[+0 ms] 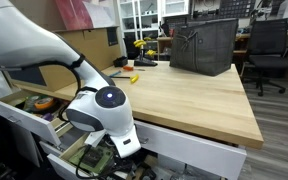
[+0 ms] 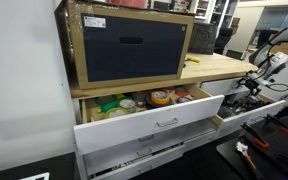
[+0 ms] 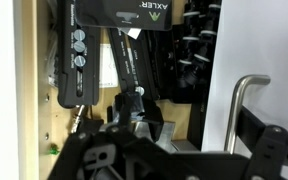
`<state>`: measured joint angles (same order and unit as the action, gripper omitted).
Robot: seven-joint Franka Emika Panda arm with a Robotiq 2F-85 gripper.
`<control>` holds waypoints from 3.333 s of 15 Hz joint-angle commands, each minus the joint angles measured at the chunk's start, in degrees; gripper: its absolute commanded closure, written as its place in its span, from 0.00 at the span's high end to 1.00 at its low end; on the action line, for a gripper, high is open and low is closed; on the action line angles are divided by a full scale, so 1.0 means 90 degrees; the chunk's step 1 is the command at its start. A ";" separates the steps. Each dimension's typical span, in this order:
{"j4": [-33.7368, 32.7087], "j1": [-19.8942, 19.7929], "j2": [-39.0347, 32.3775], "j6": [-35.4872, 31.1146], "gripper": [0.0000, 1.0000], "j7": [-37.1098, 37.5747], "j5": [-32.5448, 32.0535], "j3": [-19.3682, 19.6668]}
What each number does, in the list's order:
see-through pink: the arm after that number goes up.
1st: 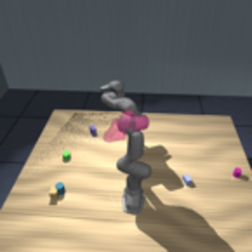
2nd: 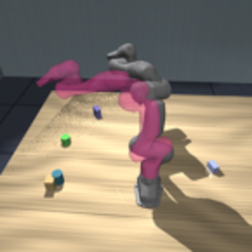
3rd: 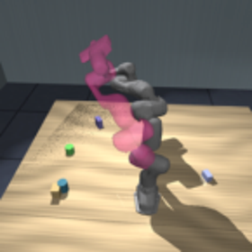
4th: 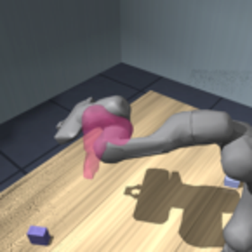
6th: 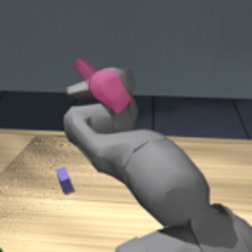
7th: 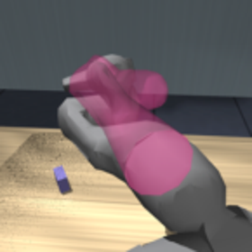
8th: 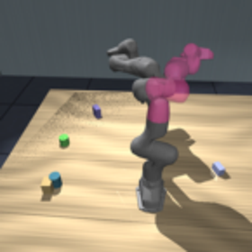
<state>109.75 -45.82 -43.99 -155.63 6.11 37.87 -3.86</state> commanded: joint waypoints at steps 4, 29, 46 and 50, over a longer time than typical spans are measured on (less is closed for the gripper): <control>0.0930 -0.0175 0.0196 -0.0076 1.00 -0.1467 0.0271 0.0228; 0.0502 0.1261 0.0402 0.0571 1.00 -0.0146 0.0232 0.1121; 0.0762 0.1836 0.0497 0.0057 1.00 0.0268 0.0615 0.1352; 0.1205 0.1284 0.0992 -0.0947 1.00 -0.1351 0.1539 0.0481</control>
<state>112.48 -31.02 -42.08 -160.51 5.13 46.82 5.92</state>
